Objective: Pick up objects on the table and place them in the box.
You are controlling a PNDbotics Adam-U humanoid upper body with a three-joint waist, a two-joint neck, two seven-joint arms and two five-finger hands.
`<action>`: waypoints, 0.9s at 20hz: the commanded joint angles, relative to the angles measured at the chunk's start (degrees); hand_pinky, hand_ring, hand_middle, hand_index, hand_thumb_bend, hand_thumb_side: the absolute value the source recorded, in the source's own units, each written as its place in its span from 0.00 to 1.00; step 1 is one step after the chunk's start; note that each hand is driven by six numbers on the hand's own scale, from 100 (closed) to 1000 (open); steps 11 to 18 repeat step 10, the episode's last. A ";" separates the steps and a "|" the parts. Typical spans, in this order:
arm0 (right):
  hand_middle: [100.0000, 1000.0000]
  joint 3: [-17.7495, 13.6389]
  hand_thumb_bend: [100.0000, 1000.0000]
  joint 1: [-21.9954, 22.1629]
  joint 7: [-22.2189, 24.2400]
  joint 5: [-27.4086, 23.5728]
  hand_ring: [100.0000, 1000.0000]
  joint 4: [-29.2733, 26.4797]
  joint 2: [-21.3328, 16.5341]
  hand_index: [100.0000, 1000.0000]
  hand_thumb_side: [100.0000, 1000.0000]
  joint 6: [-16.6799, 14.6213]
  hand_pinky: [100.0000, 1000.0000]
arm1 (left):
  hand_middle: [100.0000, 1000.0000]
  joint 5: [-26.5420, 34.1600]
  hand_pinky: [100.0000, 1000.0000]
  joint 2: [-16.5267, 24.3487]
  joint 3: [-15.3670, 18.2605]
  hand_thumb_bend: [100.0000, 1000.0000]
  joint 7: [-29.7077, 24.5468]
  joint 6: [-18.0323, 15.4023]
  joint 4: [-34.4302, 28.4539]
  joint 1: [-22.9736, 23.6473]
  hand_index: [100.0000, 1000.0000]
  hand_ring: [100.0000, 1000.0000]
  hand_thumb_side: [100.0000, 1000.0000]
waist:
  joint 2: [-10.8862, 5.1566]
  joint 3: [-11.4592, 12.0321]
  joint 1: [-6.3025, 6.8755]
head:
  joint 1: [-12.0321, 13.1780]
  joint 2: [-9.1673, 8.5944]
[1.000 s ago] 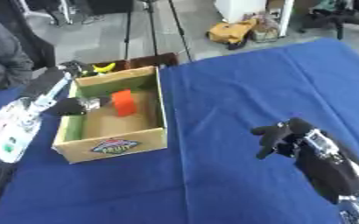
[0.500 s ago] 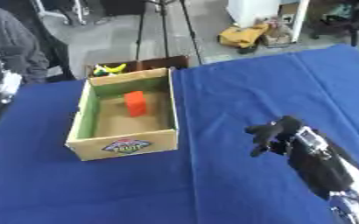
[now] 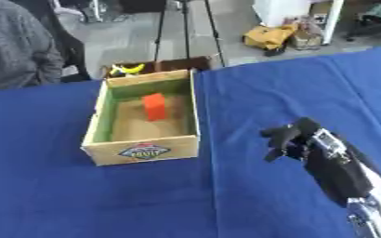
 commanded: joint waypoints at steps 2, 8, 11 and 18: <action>0.50 -0.52 0.00 -0.47 -0.29 -0.36 0.81 -0.68 -0.31 0.50 0.85 -0.09 0.53 | 0.54 0.97 0.58 -1.25 0.82 0.11 -0.19 -1.34 -0.51 0.62 0.66 0.54 1.00 | -0.31 0.05 -0.34 | -0.05 0.21; 0.50 -0.75 0.00 -0.39 -0.58 -0.05 0.81 -0.81 -0.30 0.50 0.85 -0.26 0.53 | 0.52 1.83 0.57 -2.81 0.73 0.11 -1.00 -2.73 0.37 1.92 0.66 0.53 1.00 | -0.06 0.32 -0.44 | -0.11 0.35; 0.50 -0.71 0.00 -0.41 -0.62 -0.05 0.81 -0.81 -0.31 0.50 0.86 -0.26 0.53 | 0.52 2.36 0.57 -2.98 0.50 0.11 -1.25 -2.96 0.81 2.09 0.66 0.53 1.00 | -0.05 0.43 -0.46 | -0.04 0.32; 0.50 -0.71 0.00 -0.41 -0.62 -0.05 0.81 -0.81 -0.31 0.50 0.86 -0.26 0.53 | 0.52 2.36 0.57 -2.98 0.50 0.11 -1.25 -2.96 0.81 2.09 0.66 0.53 1.00 | -0.05 0.43 -0.46 | -0.04 0.32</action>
